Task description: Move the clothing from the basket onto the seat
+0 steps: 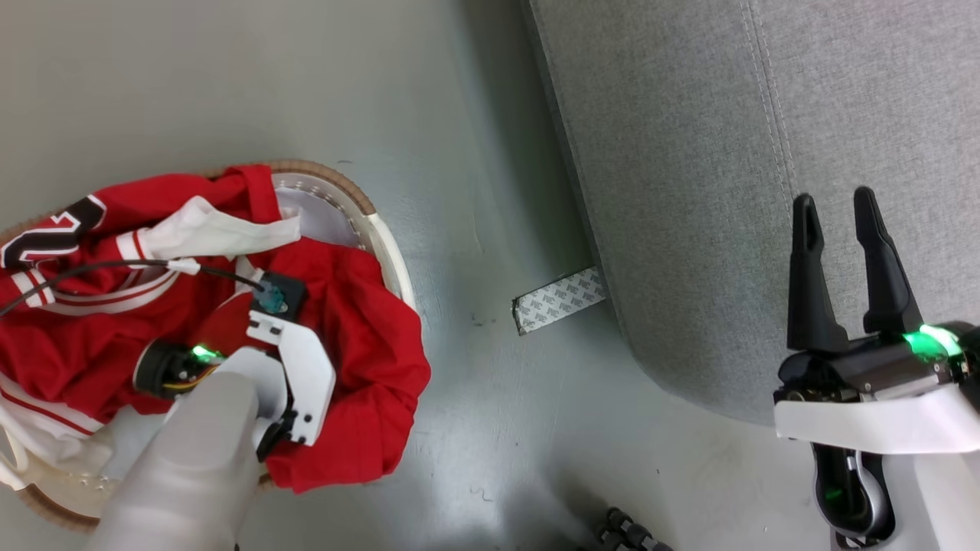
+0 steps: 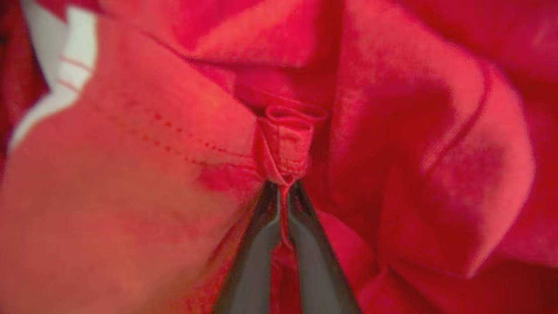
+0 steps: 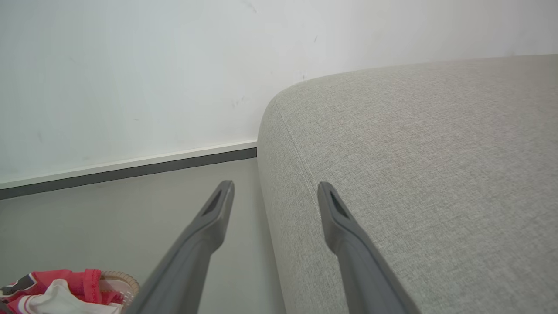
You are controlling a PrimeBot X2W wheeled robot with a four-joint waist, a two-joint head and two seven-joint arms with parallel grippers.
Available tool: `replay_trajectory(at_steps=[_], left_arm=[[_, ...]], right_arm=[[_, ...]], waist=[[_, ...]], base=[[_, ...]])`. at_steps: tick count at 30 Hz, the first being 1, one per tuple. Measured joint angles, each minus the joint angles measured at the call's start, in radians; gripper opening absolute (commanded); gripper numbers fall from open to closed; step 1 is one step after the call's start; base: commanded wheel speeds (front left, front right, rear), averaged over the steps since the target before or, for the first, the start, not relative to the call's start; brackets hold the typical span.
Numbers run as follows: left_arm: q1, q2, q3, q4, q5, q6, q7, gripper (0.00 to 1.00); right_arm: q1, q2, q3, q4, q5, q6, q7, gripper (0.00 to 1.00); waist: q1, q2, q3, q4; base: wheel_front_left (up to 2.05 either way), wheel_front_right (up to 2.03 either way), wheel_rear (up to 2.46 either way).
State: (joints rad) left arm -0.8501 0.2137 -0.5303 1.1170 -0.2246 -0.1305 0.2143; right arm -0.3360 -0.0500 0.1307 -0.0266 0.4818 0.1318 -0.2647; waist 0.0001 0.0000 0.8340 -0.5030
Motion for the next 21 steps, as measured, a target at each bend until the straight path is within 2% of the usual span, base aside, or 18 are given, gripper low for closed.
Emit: replay_trajectory(at_steps=[5, 9, 21], left_arm=[[-0.003, -0.003, -0.020, 0.001, -0.051, 0.000, -0.067, 0.00], [0.016, -0.049, -0.035, -0.005, -0.097, 0.000, -0.133, 0.00], [0.142, -0.135, -0.124, -0.110, -0.278, 0.000, -0.330, 0.00]], right_arm=[[-0.015, 0.001, 0.016, 0.015, -0.002, 0.000, 0.000, 1.00], [-0.015, 0.000, 0.002, 0.026, -0.033, 0.000, 0.000, 1.00], [0.046, 0.002, -0.009, 0.068, -0.156, 0.000, 0.000, 1.00]], waist=[[0.0000, 0.0000, -0.025, -0.003], [0.0000, 0.0000, -0.077, 0.012], [-0.0002, 0.0000, -0.353, 0.114]], base=[[0.00, 0.00, 0.00], [0.00, 0.00, 0.00], [0.00, 0.00, 0.00]])
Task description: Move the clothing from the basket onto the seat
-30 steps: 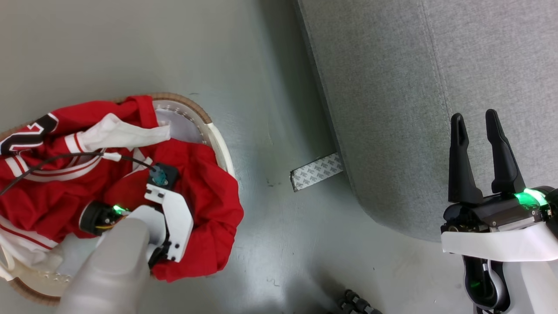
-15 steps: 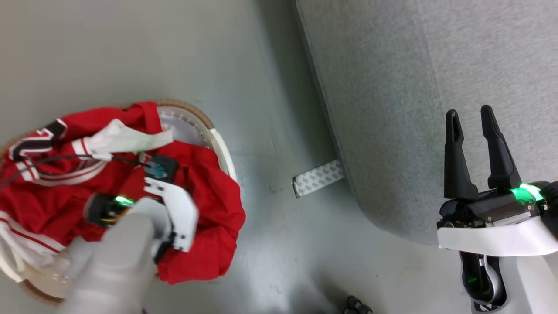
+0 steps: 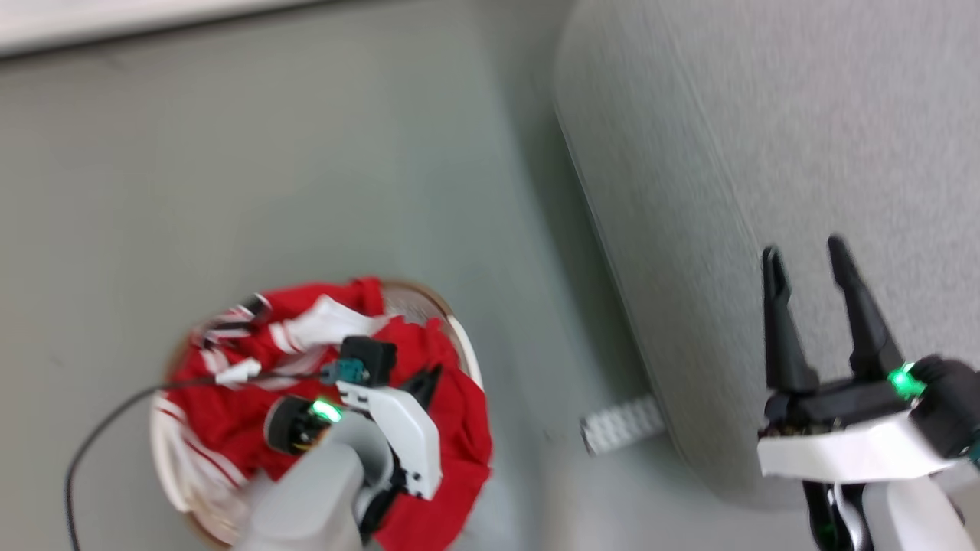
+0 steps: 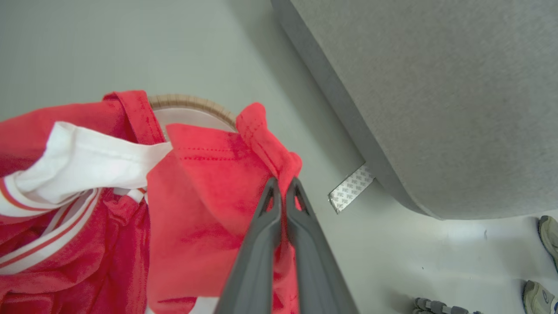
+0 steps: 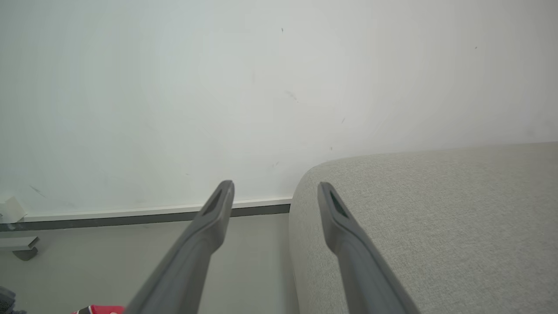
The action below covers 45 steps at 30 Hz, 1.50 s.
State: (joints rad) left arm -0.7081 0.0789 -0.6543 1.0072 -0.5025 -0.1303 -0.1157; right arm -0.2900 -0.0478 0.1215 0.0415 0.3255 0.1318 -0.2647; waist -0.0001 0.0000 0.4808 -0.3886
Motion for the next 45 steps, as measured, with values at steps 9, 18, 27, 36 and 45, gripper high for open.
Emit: replay_trajectory(at_steps=[9, 18, 27, 36, 45], left_arm=[[0.085, -0.007, -0.066, -0.168, -0.108, 0.000, -0.081, 0.00], [0.093, 0.030, -0.042, -0.446, -0.129, 0.033, -0.087, 0.00], [0.049, 0.101, -0.007, -0.748, -0.125, 0.116, 0.027, 0.00], [0.063, 0.149, 0.008, -0.883, -0.134, 0.164, 0.081, 0.00], [0.096, 0.155, -0.002, -0.909, -0.142, 0.177, 0.096, 0.00]], right_arm=[[0.103, 0.000, 0.001, 0.047, -0.050, 0.000, 0.000, 1.00], [0.171, -0.001, 0.024, 0.056, -0.045, 0.000, 0.000, 1.00], [0.199, 0.000, 0.103, 0.057, -0.038, 0.000, 0.000, 1.00], [0.199, -0.009, 0.164, 0.060, -0.025, 0.000, 0.000, 1.00], [0.149, -0.072, 0.349, 0.080, 0.010, 0.000, 0.001, 1.00]], waist=[[-0.0001, 0.0000, -0.240, 0.100], [-0.0003, 0.0000, -0.411, 0.216], [-0.0003, 0.0000, -0.492, 0.288], [-0.0001, 0.0000, -0.510, 0.295], [0.0000, 0.0001, -0.515, 0.296]], base=[[0.00, 0.00, 0.00], [0.00, 0.00, 0.00], [0.00, 0.00, 0.00], [0.00, 0.00, 0.00], [0.00, 0.00, 0.00]])
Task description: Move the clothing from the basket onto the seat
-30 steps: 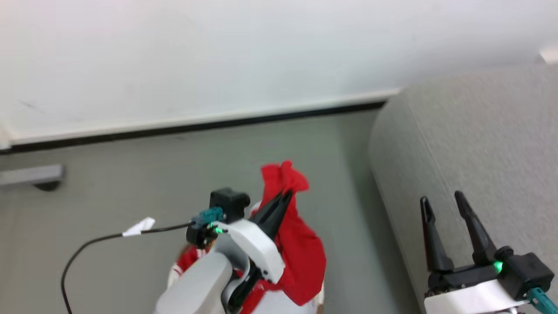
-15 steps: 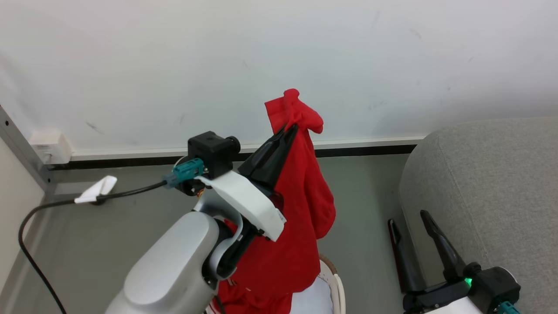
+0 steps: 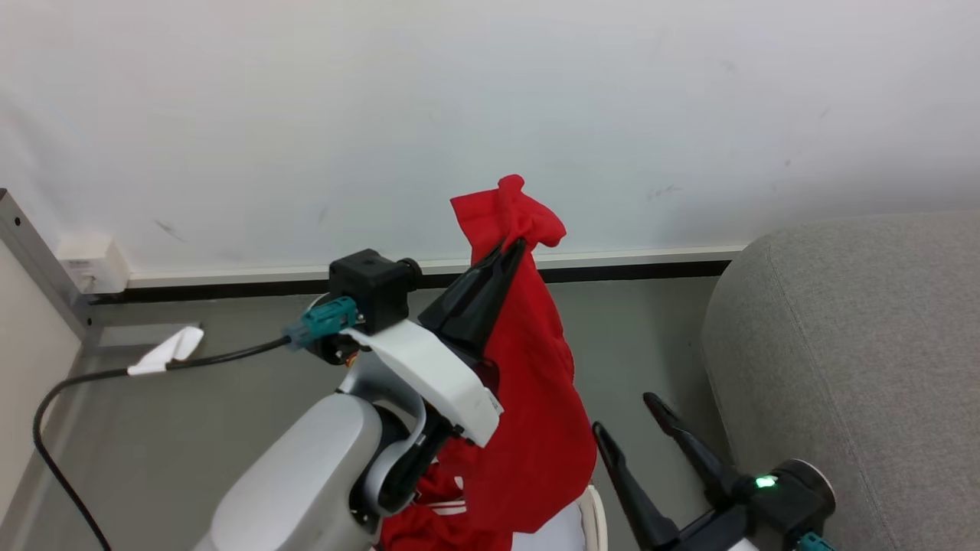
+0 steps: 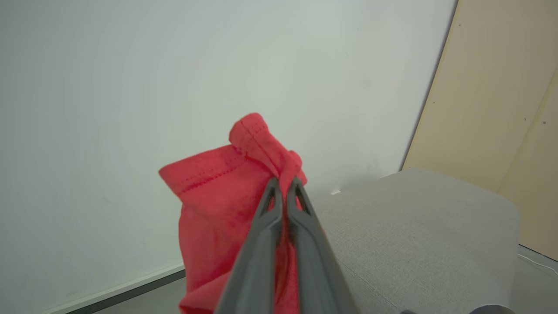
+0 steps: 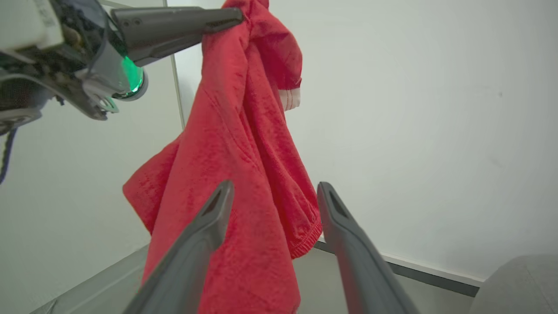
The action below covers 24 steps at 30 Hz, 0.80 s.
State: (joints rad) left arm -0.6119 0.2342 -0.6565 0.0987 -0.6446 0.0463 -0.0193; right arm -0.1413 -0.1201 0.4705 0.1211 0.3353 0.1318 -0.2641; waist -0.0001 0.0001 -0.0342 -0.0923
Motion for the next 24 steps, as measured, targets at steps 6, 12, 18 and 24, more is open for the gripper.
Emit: replay_trajectory(at_steps=[6, 12, 18, 24], left_arm=[[0.007, -0.013, -0.030, -0.005, -0.002, -0.003, 0.006, 0.00], [0.020, -0.041, -0.069, -0.007, -0.002, -0.012, 0.010, 0.00], [0.023, -0.076, -0.112, -0.015, -0.002, -0.025, 0.024, 0.00], [0.028, -0.088, -0.130, -0.030, -0.006, -0.025, 0.035, 0.00]], right_arm=[[-0.112, -0.041, 0.118, 0.044, 0.035, 0.000, 0.036, 1.00], [-0.220, -0.040, 0.214, 0.143, 0.095, 0.000, 0.090, 1.00], [-0.251, -0.022, 0.309, 0.305, 0.179, 0.000, 0.123, 1.00], [-0.271, 0.011, 0.326, 0.399, 0.225, 0.000, 0.058, 0.00]], waist=[[0.0001, 0.0000, 0.000, 0.010], [0.0001, 0.0000, -0.003, 0.047], [0.0002, 0.0000, -0.013, 0.110], [0.0002, 0.0000, -0.024, 0.166]], base=[[0.00, 0.00, 0.00], [0.00, 0.00, 0.00], [0.00, 0.00, 0.00], [0.00, 0.00, 0.00]])
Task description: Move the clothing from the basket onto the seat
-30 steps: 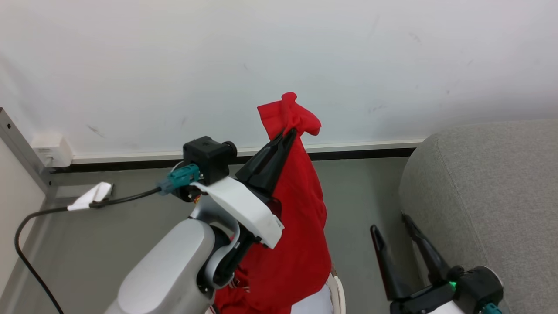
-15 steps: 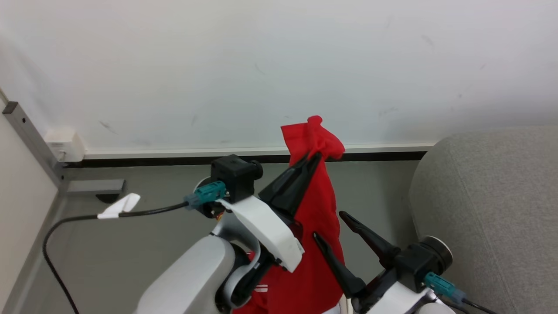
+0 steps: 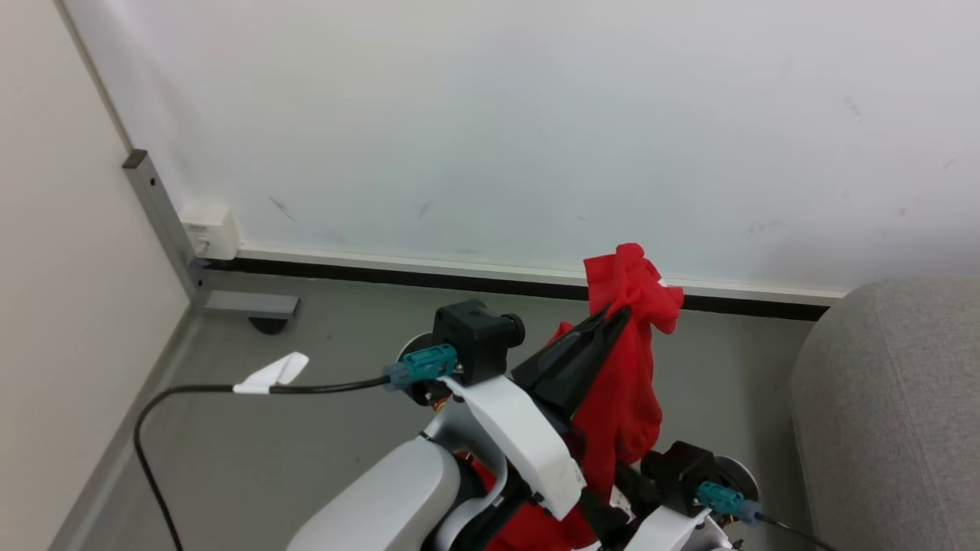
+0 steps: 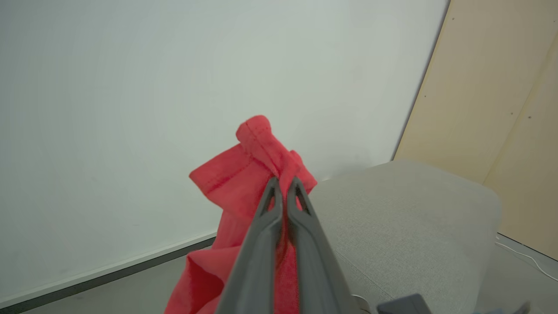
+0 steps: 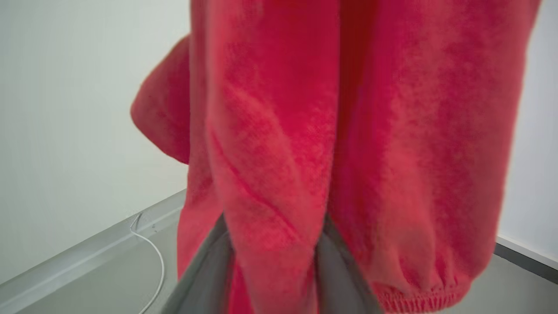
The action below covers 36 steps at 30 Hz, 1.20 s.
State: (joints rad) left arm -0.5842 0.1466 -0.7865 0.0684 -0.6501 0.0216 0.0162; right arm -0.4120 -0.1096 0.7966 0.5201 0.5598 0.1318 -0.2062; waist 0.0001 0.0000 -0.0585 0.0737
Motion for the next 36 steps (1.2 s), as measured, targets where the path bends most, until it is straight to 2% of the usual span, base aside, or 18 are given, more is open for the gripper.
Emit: replay_trajectory(at_steps=[10, 20, 21, 23, 36], left_arm=[[0.019, 0.030, 0.016, -0.003, -0.004, 0.021, 0.000, 0.00], [0.069, 0.052, 0.019, 0.019, -0.021, 0.031, -0.022, 0.00], [0.074, 0.051, 0.017, 0.020, -0.021, 0.031, -0.024, 0.15], [0.086, 0.050, 0.012, 0.020, -0.027, 0.031, -0.031, 1.00], [0.156, 0.044, -0.048, 0.010, 0.001, 0.012, -0.103, 1.00]], right_arm=[[-0.009, 0.012, -0.027, 0.022, 0.030, 0.000, -0.050, 0.00], [0.108, -0.029, -0.237, -0.146, -0.007, 0.000, -0.056, 0.00], [0.121, -0.028, -0.256, -0.169, -0.013, 0.000, -0.056, 0.00], [0.132, -0.027, -0.294, -0.208, -0.027, 0.000, -0.056, 0.00], [0.191, -0.068, -0.537, -0.352, -0.098, 0.000, -0.040, 0.00]], waist=[[0.0000, 0.0000, -0.005, -0.001], [0.0000, 0.0000, 0.004, -0.056], [0.0000, 0.0000, 0.005, -0.065], [0.0000, 0.0000, 0.008, -0.086], [0.0000, 0.0000, 0.032, -0.291]], base=[[0.00, 0.00, 0.00], [0.00, 0.00, 0.00], [0.00, 0.00, 0.00], [0.00, 0.00, 0.00], [0.00, 0.00, 0.00]])
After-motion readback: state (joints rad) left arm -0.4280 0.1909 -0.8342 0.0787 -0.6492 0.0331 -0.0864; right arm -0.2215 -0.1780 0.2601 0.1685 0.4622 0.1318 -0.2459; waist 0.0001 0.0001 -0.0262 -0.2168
